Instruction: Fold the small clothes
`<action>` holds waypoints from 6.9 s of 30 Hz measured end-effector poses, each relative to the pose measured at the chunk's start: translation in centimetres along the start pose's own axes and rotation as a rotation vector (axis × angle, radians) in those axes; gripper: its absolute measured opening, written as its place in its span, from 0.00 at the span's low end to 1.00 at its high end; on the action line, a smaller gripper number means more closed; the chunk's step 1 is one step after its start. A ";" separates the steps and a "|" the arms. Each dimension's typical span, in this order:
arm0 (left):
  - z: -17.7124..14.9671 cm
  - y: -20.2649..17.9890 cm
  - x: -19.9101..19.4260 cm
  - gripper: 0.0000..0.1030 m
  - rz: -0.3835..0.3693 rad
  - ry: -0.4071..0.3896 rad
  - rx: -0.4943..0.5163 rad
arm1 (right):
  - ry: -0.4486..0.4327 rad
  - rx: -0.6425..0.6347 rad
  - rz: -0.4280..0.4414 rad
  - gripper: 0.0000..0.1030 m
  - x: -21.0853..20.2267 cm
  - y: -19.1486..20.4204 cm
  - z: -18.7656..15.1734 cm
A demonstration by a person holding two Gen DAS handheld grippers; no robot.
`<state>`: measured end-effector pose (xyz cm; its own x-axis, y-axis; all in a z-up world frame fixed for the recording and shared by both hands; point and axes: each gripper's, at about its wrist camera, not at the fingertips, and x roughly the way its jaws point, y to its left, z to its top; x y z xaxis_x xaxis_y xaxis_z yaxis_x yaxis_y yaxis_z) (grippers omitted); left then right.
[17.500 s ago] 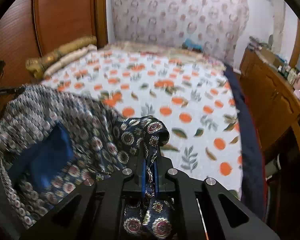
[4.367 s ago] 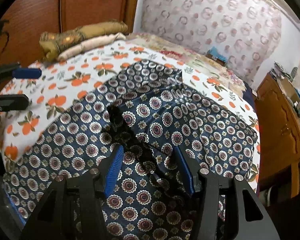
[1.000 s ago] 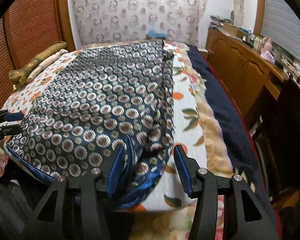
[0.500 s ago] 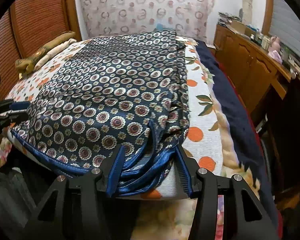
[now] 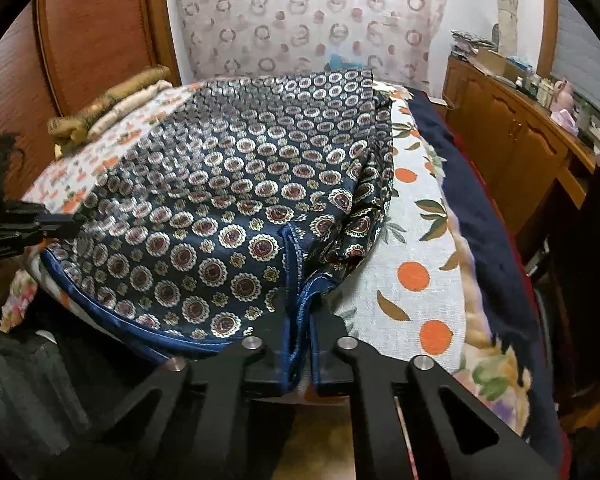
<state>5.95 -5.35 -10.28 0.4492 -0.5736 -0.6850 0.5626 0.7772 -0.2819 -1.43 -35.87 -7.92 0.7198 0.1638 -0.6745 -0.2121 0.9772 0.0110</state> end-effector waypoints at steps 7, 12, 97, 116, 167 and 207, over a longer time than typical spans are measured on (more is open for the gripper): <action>3.5 -0.8 -2.2 0.03 0.002 -0.111 0.019 | -0.153 0.039 0.050 0.04 -3.3 -0.8 2.2; 7.9 0.0 -3.0 0.03 0.035 -0.206 0.018 | -0.262 0.003 0.038 0.04 -4.0 -1.0 6.3; 19.7 14.6 12.4 0.71 0.276 0.011 -0.080 | 0.062 -0.007 0.015 0.50 11.1 -4.7 19.6; 19.8 11.9 9.1 0.05 0.169 -0.059 -0.033 | 0.059 0.017 0.127 0.20 11.4 -4.1 19.7; 2.3 27.3 -15.5 0.20 0.757 -0.465 -0.513 | -0.219 -0.629 0.330 0.34 24.0 34.9 49.4; 4.2 17.3 -16.7 1.00 0.743 -0.455 -0.309 | -0.311 -0.369 0.447 0.62 14.3 24.2 34.0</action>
<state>11.12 16.57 -0.86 0.8867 0.1045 -0.4504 -0.1603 0.9832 -0.0874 26.23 -5.30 7.81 0.6556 0.6287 -0.4183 -0.7078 0.7046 -0.0504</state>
